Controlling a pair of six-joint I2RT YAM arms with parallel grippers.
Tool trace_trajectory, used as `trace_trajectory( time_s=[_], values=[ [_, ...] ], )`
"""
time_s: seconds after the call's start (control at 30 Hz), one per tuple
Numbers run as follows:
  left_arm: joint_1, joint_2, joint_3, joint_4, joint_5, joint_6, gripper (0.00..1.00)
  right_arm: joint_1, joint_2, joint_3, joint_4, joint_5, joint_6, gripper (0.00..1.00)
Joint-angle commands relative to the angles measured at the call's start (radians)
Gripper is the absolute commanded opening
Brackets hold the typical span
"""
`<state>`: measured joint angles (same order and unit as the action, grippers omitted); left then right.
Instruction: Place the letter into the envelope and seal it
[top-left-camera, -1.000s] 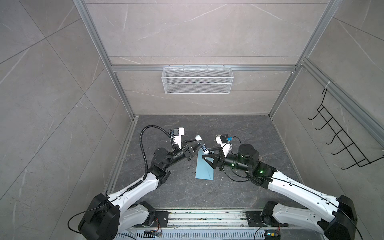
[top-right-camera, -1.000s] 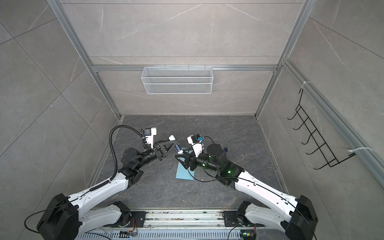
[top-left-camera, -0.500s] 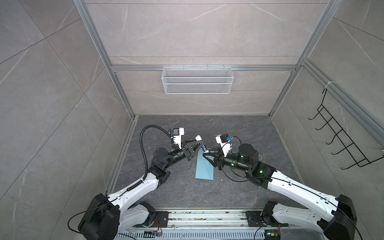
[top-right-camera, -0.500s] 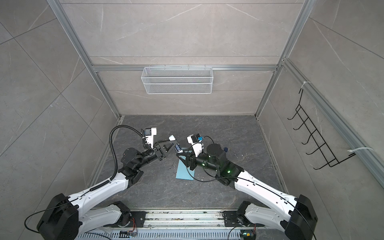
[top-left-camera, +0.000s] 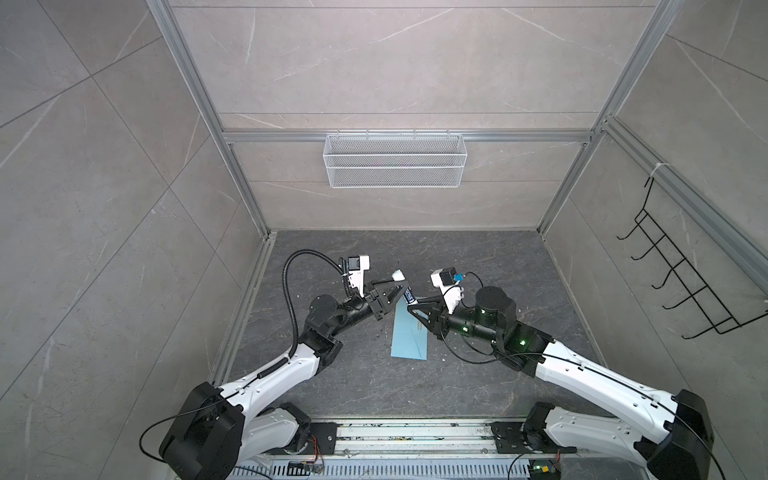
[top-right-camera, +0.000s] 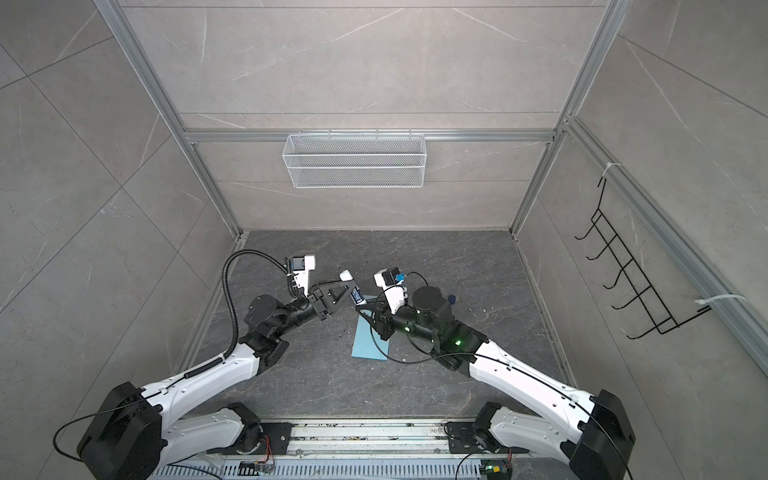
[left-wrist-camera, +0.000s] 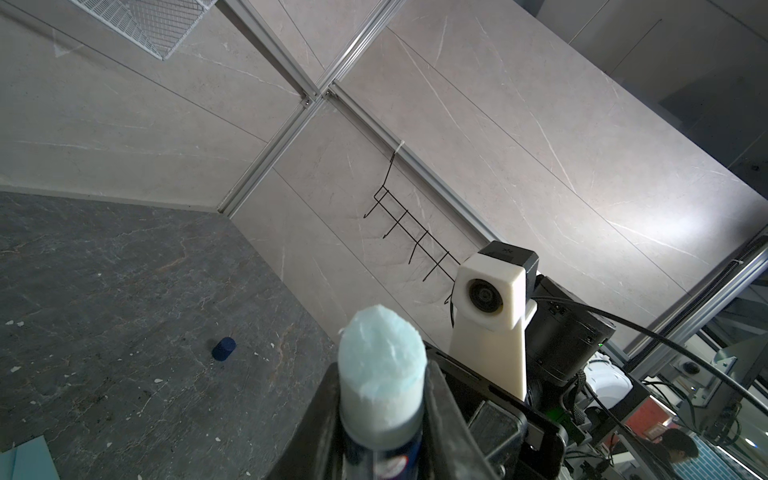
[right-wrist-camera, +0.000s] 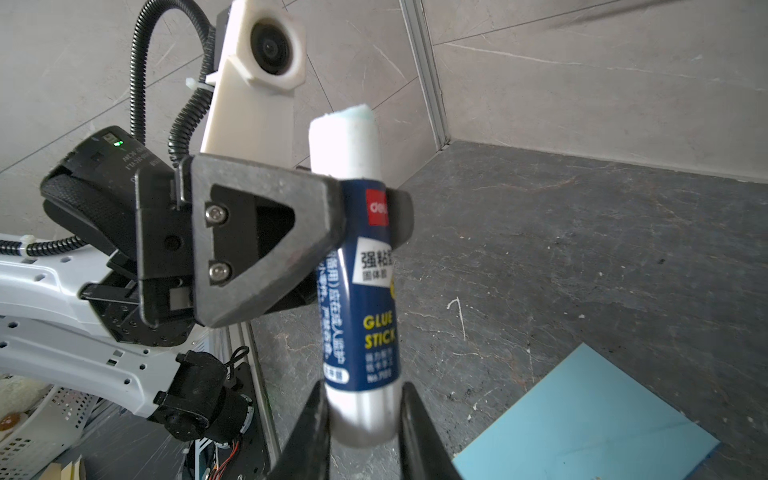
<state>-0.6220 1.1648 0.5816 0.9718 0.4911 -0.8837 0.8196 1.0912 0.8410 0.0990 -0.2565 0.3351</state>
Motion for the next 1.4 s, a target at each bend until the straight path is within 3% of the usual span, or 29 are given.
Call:
trace_trajectory(
  time_s=[0.0, 0.33, 0.47, 0.7, 0.87, 1.03, 1.1, 1.17, 1.3, 1.37],
  values=[
    [0.000, 0.003, 0.011, 0.011, -0.012, 0.030, 0.00, -0.004, 0.001, 0.082, -0.081, 0.065, -0.046, 0.10],
    [0.002, 0.023, 0.005, -0.050, -0.052, 0.046, 0.00, 0.005, 0.088, 0.225, -0.280, 0.260, -0.109, 0.00],
    [-0.001, 0.032, 0.004, -0.069, -0.059, 0.053, 0.00, 0.049, 0.109, 0.257, -0.320, 0.418, -0.145, 0.00],
    [0.000, 0.059, 0.009, -0.067, -0.062, 0.048, 0.00, 0.204, 0.173, 0.314, -0.348, 0.804, -0.247, 0.00],
    [0.000, 0.076, 0.010, -0.065, -0.064, 0.038, 0.00, 0.324, 0.255, 0.347, -0.294, 1.141, -0.337, 0.00],
    [-0.001, 0.088, 0.018, -0.063, -0.064, 0.031, 0.00, 0.438, 0.422, 0.377, -0.076, 1.515, -0.609, 0.00],
    [0.000, 0.089, 0.019, -0.063, -0.068, 0.028, 0.00, 0.447, 0.466, 0.376, -0.003, 1.558, -0.679, 0.00],
    [-0.001, 0.090, 0.019, -0.062, -0.068, 0.027, 0.00, 0.447, 0.474, 0.366, -0.004, 1.547, -0.661, 0.00],
    [0.001, 0.080, 0.024, -0.066, -0.065, 0.029, 0.00, 0.445, 0.386, 0.313, -0.074, 1.404, -0.523, 0.00],
    [0.000, 0.072, 0.024, -0.069, -0.063, 0.034, 0.00, 0.436, 0.328, 0.279, -0.091, 1.303, -0.480, 0.10]
  ],
)
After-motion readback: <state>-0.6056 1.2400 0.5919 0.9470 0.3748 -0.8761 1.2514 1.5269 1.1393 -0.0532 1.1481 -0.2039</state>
